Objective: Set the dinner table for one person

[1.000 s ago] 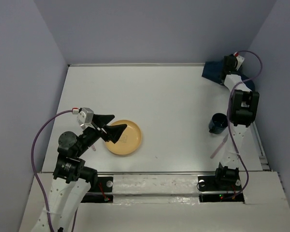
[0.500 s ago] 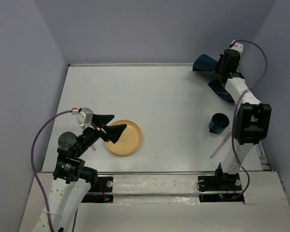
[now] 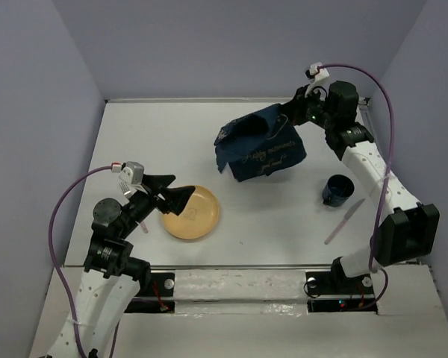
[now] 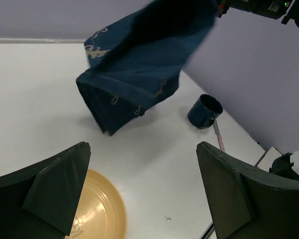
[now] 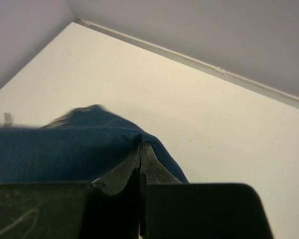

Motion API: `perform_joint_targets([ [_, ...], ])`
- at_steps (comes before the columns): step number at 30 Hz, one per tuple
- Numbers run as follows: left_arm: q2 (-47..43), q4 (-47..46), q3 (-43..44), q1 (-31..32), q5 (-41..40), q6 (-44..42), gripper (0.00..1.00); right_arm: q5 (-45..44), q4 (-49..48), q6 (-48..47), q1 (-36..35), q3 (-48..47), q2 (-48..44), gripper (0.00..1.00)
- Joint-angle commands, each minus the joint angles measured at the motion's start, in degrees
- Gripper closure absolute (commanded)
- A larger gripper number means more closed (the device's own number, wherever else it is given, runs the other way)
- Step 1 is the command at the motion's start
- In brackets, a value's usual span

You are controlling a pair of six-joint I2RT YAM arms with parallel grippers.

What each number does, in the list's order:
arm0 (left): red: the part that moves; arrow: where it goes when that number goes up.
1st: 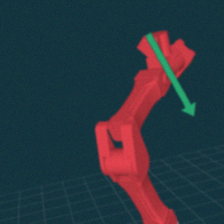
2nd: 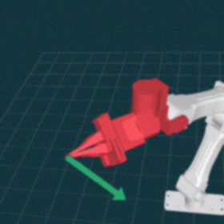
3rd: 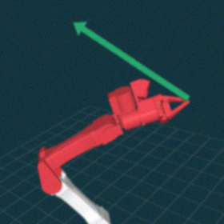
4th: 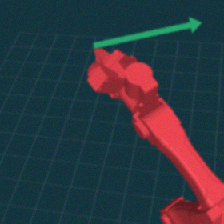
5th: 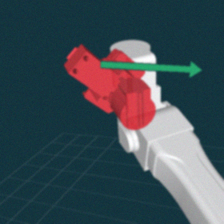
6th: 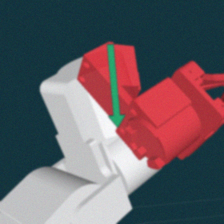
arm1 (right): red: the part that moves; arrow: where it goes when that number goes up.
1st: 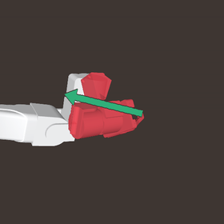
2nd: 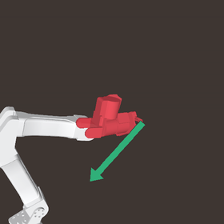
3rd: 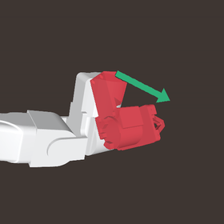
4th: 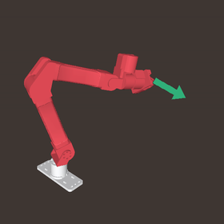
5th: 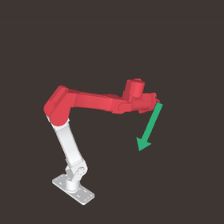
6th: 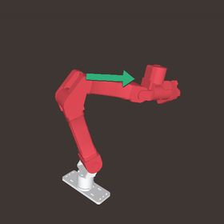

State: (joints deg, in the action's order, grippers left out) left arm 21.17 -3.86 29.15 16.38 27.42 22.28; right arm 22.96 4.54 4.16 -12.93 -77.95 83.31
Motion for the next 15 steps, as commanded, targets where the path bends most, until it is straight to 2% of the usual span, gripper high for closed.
perform_joint_targets([
  [1,2.64,-6.84,0.66,-0.21,-3.95,5.73,0.01,-4.48,7.16,-3.37,0.62,-1.86,7.13,0.76],
  [2,2.91,-8.17,-0.83,-0.30,-4.04,6.97,0.01,-8.42,4.37,-2.94,0.62,-0.81,7.39,0.57],
  [4,3.70,-10.81,-2.16,-0.30,-4.56,9.69,0.01,-9.86,3.73,-1.71,0.62,0.43,7.22,0.24],
  [7,6.24,-14.24,-3.30,-0.21,-5.88,12.07,0.01,-8.91,3.64,1.01,0.62,0.43,5.82,0.21],
  [10,11.68,-16.18,-3.92,0.05,-6.24,13.75,0.01,-7.40,3.55,5.66,-0.07,3.93,2.92,0.27],
  [12,13.80,-16.44,-4.01,0.92,-6.41,14.10,0.01,-8.71,3.38,7.69,-1.83,9.82,0.55,0.35],
  [15,15.83,-16.62,-4.79,3.47,-8.34,14.63,0.01,-9.60,1.28,12.17,-5.86,19.72,-4.19,0.39],
])
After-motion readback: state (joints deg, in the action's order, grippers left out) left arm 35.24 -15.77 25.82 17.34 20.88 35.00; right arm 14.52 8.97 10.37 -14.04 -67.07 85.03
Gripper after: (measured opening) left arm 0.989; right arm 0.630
